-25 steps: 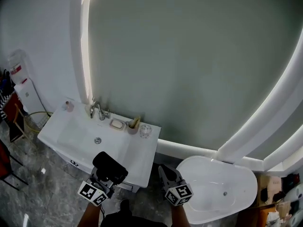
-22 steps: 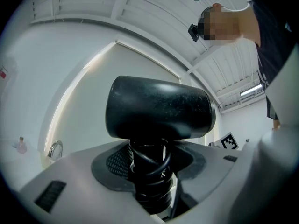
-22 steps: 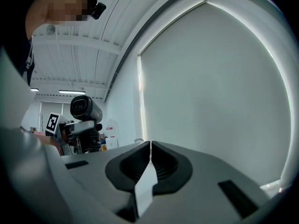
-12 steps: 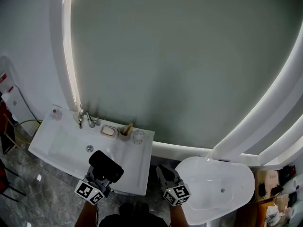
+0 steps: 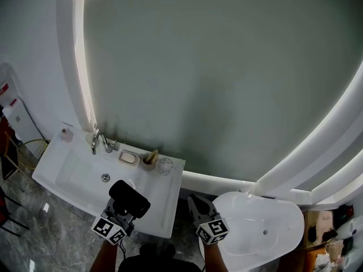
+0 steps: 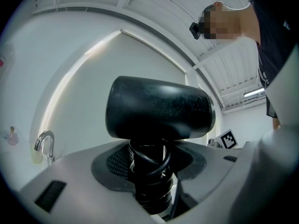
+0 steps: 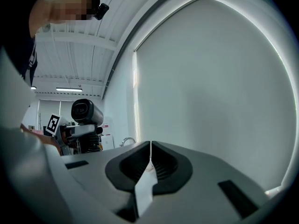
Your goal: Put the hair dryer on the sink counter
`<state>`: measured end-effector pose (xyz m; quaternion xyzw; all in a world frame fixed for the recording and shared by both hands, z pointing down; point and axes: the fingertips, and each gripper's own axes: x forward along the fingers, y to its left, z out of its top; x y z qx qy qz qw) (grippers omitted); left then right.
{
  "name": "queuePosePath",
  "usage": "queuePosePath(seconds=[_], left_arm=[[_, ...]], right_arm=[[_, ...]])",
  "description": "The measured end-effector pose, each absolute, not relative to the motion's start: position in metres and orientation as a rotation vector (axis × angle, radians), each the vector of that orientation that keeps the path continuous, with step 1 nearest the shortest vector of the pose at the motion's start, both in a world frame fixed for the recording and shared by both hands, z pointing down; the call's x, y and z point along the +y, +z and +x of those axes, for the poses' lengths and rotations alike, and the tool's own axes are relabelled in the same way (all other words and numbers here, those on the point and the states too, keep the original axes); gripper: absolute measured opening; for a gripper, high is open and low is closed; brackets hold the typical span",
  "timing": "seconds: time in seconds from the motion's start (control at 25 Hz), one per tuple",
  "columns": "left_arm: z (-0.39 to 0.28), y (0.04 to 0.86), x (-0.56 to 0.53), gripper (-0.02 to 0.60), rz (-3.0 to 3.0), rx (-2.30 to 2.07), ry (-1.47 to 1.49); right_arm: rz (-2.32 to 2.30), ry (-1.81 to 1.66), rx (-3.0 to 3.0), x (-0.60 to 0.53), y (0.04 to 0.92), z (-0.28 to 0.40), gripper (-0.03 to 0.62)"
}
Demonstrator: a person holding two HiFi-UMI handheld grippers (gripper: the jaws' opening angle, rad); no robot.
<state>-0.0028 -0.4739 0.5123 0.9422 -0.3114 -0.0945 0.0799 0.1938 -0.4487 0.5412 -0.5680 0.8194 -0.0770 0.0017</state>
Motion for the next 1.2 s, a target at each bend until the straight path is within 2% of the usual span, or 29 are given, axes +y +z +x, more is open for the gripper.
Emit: queuePosePath(seconds=[0.44,1.2], left_arm=[[0.005,0.542,-0.491,0.229,2.78,-0.97,-0.174],[0.033,0.716,-0.51,0.225,2.417,-0.908,0.341]], right_arm=[[-1.741,-0.283,2.597,-0.465,0.553,0.196,0.032],[-1.763,-0.357,2.571,-0.463,0.572,0.211,0.032]])
